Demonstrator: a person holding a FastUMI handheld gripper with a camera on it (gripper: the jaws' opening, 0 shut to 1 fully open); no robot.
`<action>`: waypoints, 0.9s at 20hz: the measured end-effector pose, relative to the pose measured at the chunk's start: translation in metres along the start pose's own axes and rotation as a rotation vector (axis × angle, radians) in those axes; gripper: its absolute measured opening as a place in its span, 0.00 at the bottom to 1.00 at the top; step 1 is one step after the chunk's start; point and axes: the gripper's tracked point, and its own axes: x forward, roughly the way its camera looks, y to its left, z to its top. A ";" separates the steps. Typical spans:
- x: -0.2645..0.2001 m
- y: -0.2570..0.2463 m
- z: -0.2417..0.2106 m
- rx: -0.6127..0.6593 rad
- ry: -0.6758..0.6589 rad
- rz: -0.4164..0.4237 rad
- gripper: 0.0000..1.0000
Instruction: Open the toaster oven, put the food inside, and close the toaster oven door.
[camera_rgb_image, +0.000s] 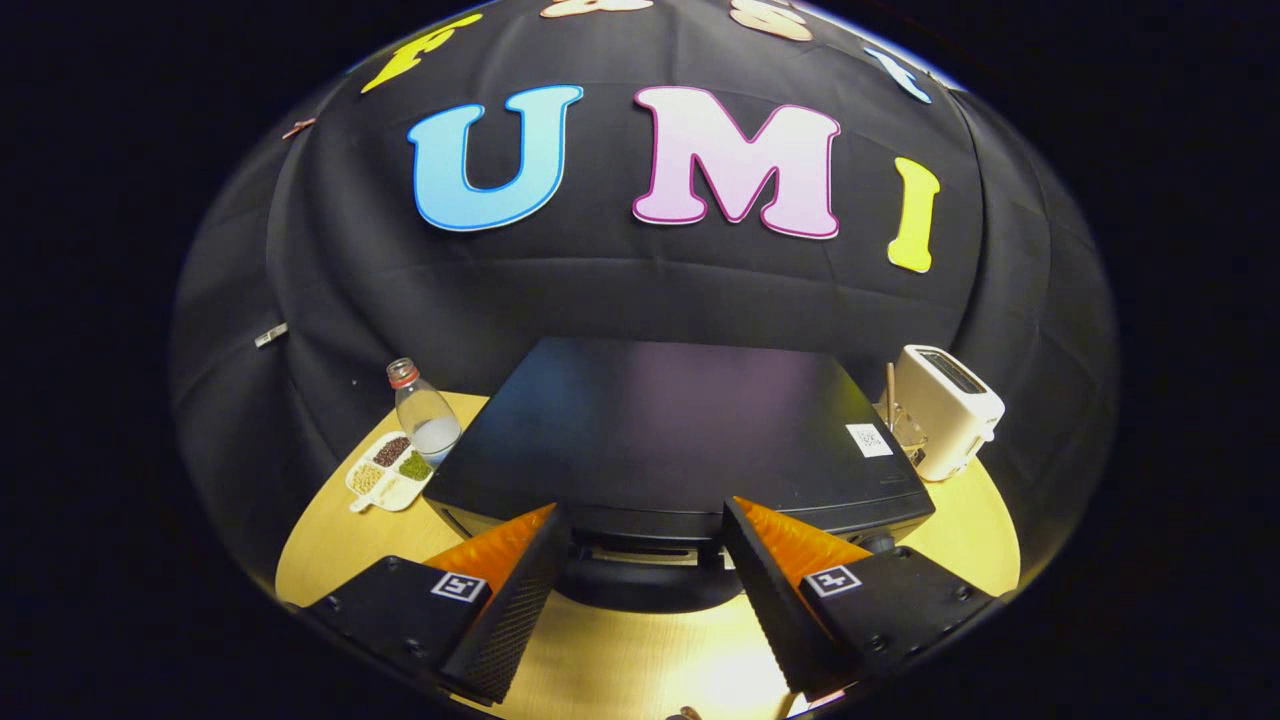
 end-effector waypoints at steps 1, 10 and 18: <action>-0.001 0.000 -0.001 -0.015 -0.003 -0.005 0.99; -0.006 -0.005 -0.023 0.026 0.047 -0.008 1.00; -0.035 0.001 -0.054 -0.025 0.091 -0.002 0.98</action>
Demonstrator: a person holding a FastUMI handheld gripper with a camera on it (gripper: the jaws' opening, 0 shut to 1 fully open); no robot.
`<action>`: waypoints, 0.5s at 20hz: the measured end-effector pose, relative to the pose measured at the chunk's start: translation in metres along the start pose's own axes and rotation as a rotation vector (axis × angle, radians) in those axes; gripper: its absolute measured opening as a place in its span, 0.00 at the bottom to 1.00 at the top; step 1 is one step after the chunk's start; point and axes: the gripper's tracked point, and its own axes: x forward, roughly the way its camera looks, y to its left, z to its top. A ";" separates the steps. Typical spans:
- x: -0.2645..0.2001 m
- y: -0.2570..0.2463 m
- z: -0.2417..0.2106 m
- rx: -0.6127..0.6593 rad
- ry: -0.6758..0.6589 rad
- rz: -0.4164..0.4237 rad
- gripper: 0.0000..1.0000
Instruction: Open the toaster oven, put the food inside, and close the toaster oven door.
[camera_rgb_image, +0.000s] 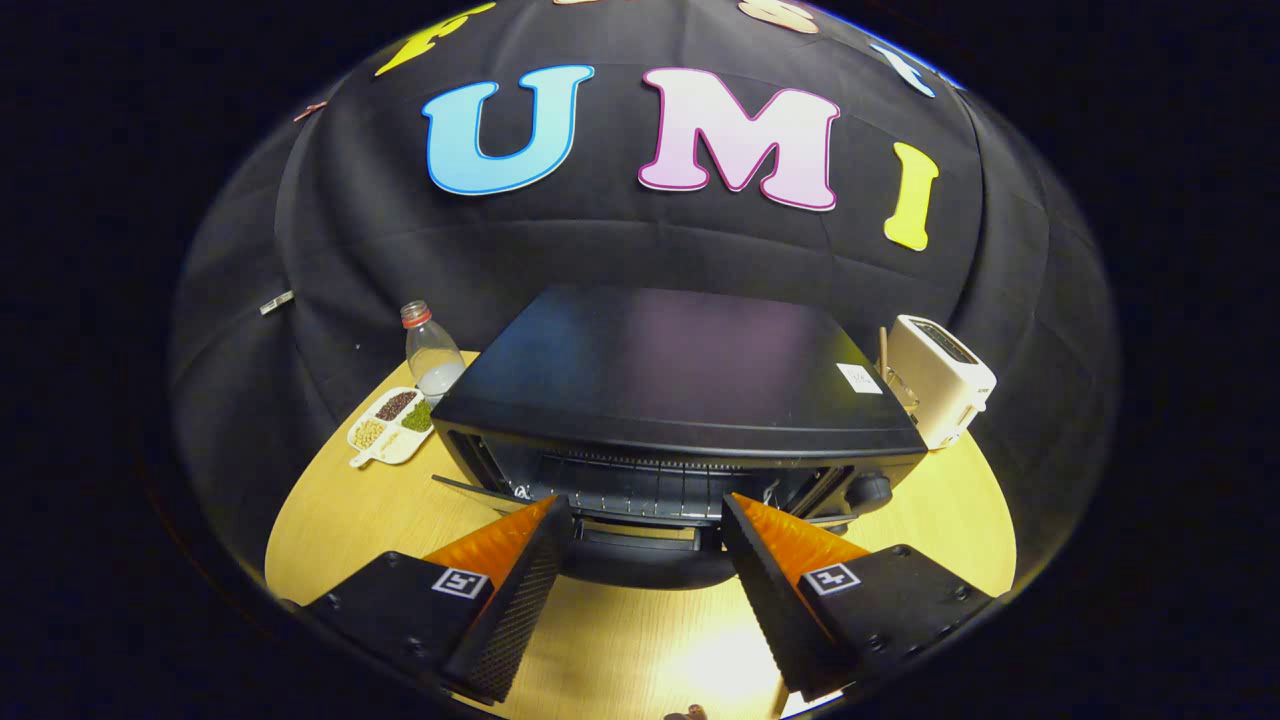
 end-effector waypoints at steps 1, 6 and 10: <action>-0.005 0.001 -0.007 -0.009 0.012 0.000 0.98; -0.028 0.007 -0.068 -0.049 0.129 0.041 0.98; -0.035 0.013 -0.123 -0.065 0.230 0.077 1.00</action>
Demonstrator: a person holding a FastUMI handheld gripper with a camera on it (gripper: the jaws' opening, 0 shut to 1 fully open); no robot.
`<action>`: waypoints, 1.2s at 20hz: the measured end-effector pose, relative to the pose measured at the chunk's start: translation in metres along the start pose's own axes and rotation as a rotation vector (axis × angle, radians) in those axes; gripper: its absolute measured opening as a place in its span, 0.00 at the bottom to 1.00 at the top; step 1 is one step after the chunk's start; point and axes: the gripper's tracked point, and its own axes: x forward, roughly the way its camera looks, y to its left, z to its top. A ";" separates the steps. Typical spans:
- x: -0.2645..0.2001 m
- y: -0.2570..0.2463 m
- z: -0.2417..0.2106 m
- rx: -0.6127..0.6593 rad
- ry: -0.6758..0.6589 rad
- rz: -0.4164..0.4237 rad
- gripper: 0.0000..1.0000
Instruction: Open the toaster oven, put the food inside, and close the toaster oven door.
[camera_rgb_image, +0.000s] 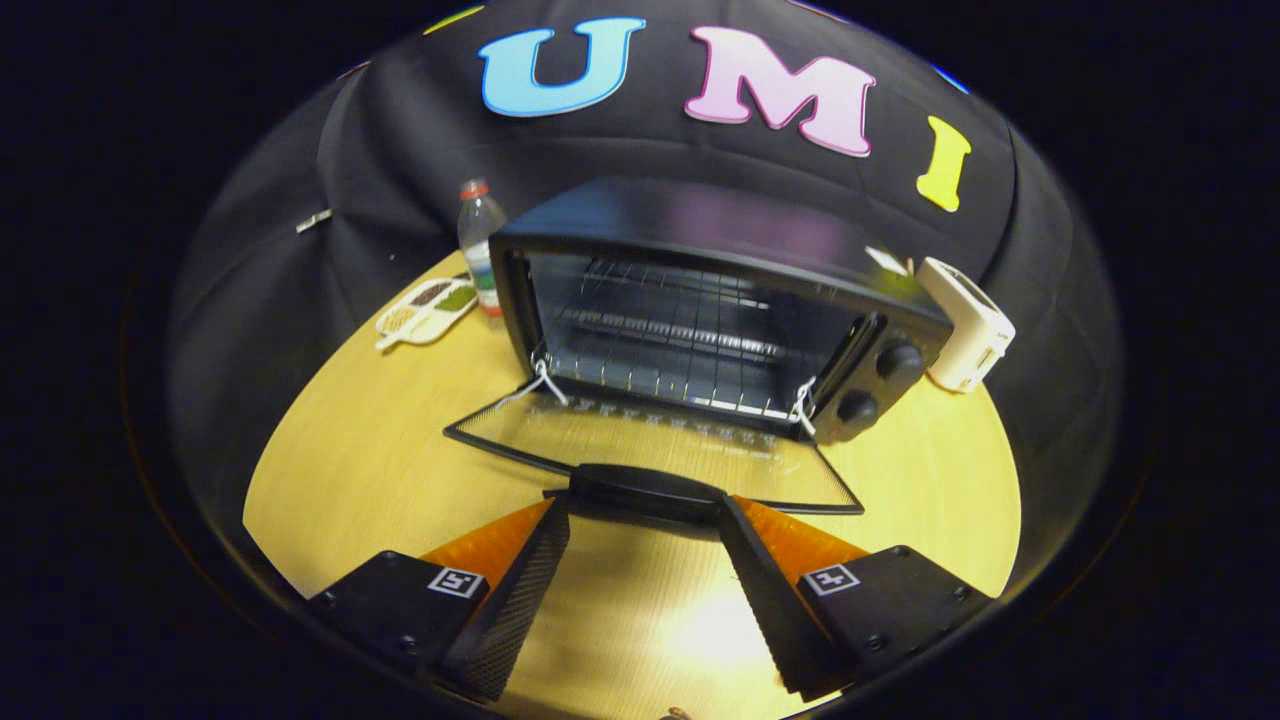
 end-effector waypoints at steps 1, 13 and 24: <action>0.001 0.003 -0.011 0.004 0.024 0.013 0.99; -0.068 -0.053 -0.029 0.151 -0.040 0.063 1.00; -0.103 -0.249 -0.113 0.226 0.119 -0.004 0.92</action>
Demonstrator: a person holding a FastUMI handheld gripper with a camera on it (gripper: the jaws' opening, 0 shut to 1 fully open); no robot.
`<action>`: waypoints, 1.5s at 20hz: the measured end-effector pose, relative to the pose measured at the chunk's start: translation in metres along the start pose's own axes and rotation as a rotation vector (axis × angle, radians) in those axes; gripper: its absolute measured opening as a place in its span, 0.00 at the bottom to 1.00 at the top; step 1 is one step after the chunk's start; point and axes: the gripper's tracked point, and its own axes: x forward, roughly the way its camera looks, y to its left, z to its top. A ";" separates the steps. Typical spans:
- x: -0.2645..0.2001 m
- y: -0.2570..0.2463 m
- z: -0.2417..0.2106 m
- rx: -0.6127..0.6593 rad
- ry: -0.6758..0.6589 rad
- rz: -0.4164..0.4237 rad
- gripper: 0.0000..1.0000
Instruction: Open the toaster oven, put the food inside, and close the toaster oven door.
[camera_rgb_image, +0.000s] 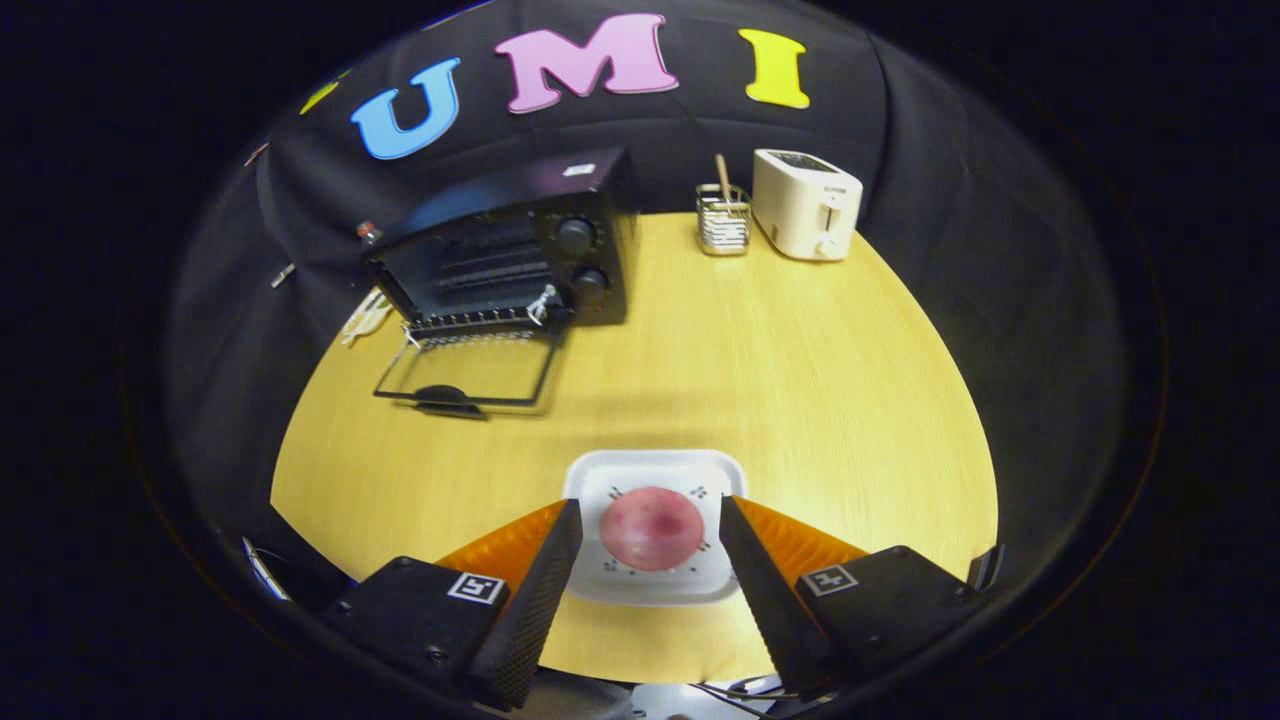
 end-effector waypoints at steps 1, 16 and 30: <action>0.011 -0.011 -0.006 0.003 0.030 -0.009 0.92; 0.082 -0.066 -0.051 0.012 0.296 -0.037 0.50; 0.084 -0.055 -0.051 0.123 0.365 0.093 0.06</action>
